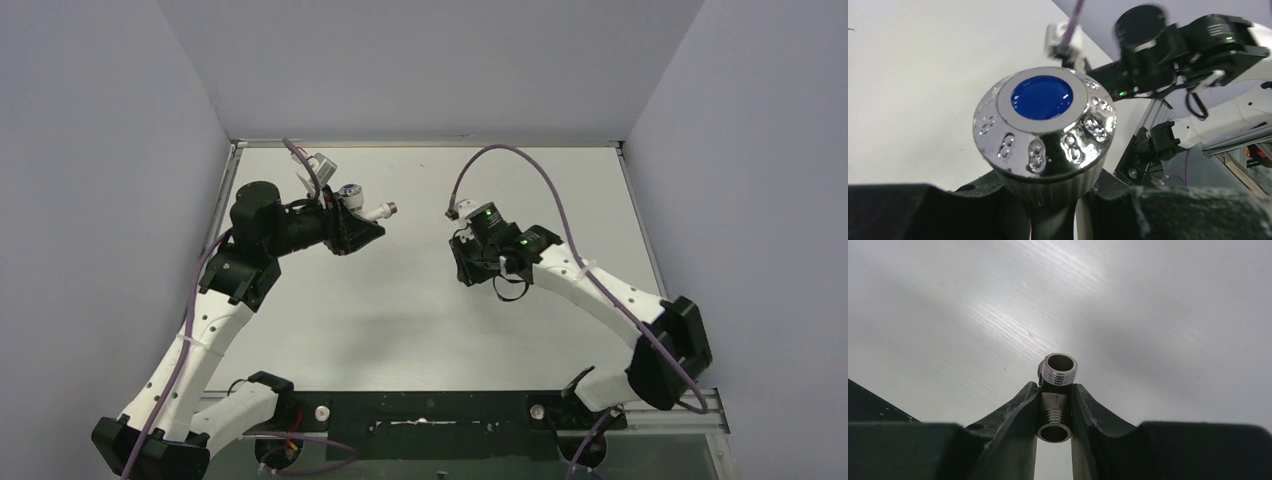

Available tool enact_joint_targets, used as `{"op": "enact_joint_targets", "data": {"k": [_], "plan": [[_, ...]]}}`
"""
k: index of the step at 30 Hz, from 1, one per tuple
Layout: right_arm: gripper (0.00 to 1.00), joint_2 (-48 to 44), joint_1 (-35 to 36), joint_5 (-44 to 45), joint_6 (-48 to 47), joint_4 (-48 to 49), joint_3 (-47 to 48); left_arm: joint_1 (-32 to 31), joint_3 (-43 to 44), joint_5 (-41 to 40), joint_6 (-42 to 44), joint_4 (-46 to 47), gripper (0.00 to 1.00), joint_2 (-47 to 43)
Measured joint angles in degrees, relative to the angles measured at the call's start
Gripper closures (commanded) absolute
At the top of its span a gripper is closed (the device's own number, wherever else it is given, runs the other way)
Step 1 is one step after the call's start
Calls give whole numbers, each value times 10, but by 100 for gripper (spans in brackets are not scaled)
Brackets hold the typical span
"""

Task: Install the water faucets
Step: Pick up the adaptor at the center of the board.

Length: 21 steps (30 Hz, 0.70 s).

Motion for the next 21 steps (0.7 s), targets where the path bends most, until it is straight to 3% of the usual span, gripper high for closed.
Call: {"op": "enact_joint_targets", "data": {"k": [9,21], "plan": [[100,-290,-18,-34,-52,251,-89,0,3,34,-17,26,100,10],[100,-364,-35,-212,-63,393,-89,0,13,169,-99,169,100,12]]}}
